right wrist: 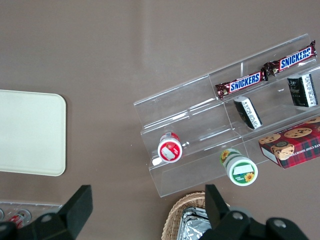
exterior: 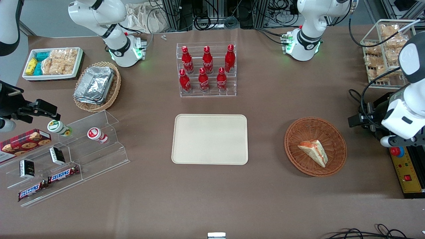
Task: Place sandwich from basket to tray
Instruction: 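Move the left gripper down over the wrapped sandwich in the wicker basket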
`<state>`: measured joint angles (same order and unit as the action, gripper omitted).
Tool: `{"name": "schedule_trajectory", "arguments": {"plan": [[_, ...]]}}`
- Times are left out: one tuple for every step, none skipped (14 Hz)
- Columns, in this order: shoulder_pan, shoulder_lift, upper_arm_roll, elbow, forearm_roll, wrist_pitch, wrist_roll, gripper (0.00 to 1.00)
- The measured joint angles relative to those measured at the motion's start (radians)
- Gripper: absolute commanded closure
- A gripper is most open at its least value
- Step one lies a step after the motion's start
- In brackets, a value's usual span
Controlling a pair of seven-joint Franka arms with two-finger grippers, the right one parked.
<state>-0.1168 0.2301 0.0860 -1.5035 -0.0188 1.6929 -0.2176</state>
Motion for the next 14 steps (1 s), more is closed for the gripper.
{"name": "schedule_trajectory", "arguments": {"plan": [[-0.003,0.014,-0.002,-0.002,0.000,0.016,-0.100,0.00],[-0.009,0.028,-0.002,-0.010,0.000,0.035,-0.193,0.00],[-0.014,0.041,-0.004,-0.025,0.000,0.061,-0.261,0.00],[-0.018,0.051,-0.004,-0.052,0.000,0.097,-0.304,0.00],[-0.020,0.058,-0.004,-0.085,0.000,0.141,-0.331,0.00],[-0.020,0.061,-0.004,-0.119,0.000,0.182,-0.348,0.00],[-0.020,0.062,-0.003,-0.153,0.000,0.219,-0.355,0.00],[-0.020,0.062,-0.003,-0.184,0.000,0.251,-0.360,0.00],[-0.020,0.063,-0.003,-0.210,0.000,0.283,-0.370,0.00],[-0.020,0.064,-0.003,-0.237,-0.001,0.317,-0.390,0.00],[-0.020,0.067,-0.003,-0.262,-0.001,0.350,-0.411,0.00],[-0.020,0.075,-0.003,-0.287,-0.001,0.386,-0.430,0.00],[-0.020,0.088,-0.003,-0.305,-0.002,0.420,-0.450,0.00],[-0.021,0.106,-0.003,-0.316,-0.002,0.445,-0.470,0.00]]}}
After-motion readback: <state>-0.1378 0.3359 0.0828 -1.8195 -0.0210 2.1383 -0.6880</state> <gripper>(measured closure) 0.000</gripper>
